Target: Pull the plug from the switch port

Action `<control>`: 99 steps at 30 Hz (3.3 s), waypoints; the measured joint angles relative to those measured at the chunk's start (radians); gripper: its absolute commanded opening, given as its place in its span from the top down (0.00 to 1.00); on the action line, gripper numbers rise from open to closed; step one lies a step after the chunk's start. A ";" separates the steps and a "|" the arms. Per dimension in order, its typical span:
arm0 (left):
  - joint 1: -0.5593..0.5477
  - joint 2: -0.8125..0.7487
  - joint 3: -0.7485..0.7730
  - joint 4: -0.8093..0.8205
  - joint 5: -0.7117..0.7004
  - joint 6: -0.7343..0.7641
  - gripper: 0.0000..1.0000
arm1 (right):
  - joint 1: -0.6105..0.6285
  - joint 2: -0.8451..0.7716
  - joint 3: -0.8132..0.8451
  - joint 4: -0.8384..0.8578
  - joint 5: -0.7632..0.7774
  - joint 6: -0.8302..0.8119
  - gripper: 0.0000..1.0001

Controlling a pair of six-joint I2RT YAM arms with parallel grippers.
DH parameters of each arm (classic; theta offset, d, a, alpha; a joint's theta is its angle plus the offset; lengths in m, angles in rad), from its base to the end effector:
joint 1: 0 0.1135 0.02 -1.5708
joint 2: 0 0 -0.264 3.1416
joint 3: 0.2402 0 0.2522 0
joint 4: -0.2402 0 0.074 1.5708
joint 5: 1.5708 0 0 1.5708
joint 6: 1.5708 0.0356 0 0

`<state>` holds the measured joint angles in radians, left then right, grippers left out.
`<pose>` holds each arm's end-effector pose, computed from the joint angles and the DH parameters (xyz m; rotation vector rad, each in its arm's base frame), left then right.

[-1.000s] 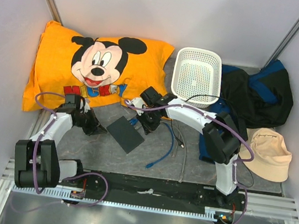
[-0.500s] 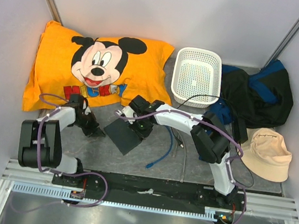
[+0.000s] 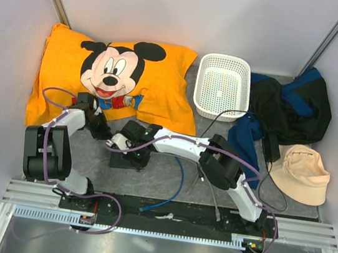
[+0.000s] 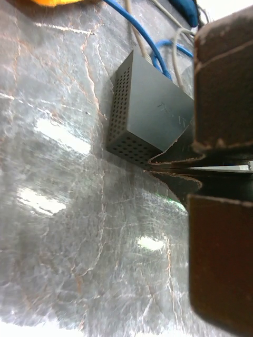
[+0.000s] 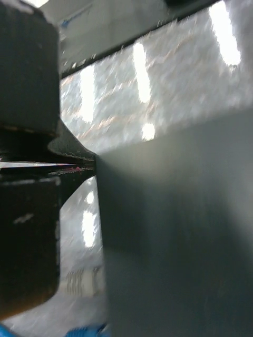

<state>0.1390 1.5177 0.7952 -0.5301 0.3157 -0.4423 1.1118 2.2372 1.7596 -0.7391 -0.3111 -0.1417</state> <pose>0.2622 0.0255 0.1577 -0.7421 2.7332 -0.5141 0.1966 0.4224 0.1605 -1.7691 2.3042 0.6451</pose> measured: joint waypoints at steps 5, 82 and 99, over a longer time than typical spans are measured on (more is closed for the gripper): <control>0.000 -0.033 0.000 -0.006 -0.003 0.016 0.98 | 0.034 0.002 0.008 0.002 0.006 -0.004 0.96; -0.042 -0.102 -0.140 0.093 0.237 0.042 0.98 | -0.381 0.262 0.309 0.104 -0.520 0.043 0.53; -0.042 -0.102 -0.140 0.093 0.237 0.042 0.98 | -0.378 0.272 0.296 0.111 -0.568 0.065 0.53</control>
<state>0.0967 1.4155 0.6552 -0.4366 0.5529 -0.4004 0.7334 2.5088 2.0556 -0.6281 -0.8791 -0.0769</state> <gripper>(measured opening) 0.025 0.470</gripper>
